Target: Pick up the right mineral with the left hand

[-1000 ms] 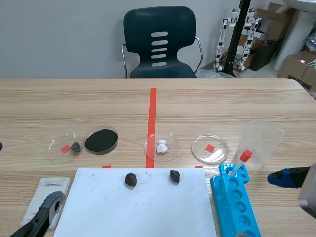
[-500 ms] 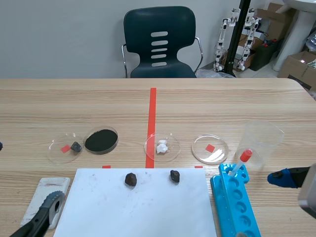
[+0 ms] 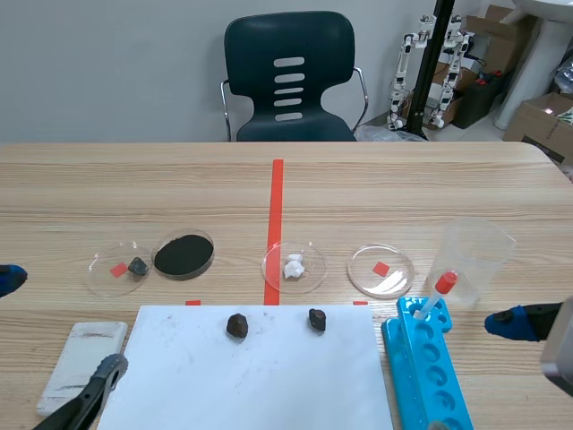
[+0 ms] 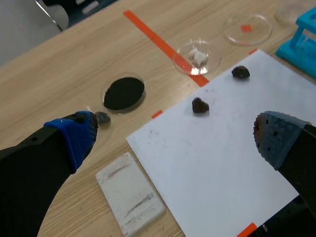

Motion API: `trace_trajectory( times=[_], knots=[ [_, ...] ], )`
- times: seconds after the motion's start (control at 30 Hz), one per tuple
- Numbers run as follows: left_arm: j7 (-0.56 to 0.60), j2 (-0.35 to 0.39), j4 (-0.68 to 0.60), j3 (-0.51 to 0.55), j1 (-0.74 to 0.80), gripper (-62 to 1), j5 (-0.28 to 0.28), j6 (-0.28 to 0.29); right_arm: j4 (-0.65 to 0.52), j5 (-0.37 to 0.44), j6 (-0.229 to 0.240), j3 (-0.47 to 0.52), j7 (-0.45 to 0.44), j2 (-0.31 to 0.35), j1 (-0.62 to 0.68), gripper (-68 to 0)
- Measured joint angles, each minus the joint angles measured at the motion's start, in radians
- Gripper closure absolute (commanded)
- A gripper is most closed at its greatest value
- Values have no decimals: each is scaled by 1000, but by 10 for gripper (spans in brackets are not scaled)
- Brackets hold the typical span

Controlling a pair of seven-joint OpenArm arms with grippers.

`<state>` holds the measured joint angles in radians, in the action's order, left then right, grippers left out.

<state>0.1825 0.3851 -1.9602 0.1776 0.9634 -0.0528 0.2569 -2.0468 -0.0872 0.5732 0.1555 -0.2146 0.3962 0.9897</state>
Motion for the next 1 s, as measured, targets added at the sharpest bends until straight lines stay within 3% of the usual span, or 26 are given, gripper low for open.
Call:
trace_trajectory(
  times=[0.17,0.3,0.6,0.7,0.83,1.0],
  knots=[
    [-147,0,0,-42,-124,-623,0,33,0,0,0,0,0,0,0,-547],
    [-182,8,1,-129,-211,-623,-2,55,0,0,0,0,0,0,0,-547],
    [-353,141,48,-349,-440,-623,-109,44,0,0,0,0,0,0,0,-547],
    [-426,157,95,-426,-543,-623,-109,40,0,0,0,0,0,0,0,-547],
    [-529,158,161,-541,-673,-623,-118,-29,0,0,0,0,0,0,0,-547],
    [-650,149,249,-666,-797,-623,-205,-170,0,0,0,0,0,0,0,-547]
  ],
)
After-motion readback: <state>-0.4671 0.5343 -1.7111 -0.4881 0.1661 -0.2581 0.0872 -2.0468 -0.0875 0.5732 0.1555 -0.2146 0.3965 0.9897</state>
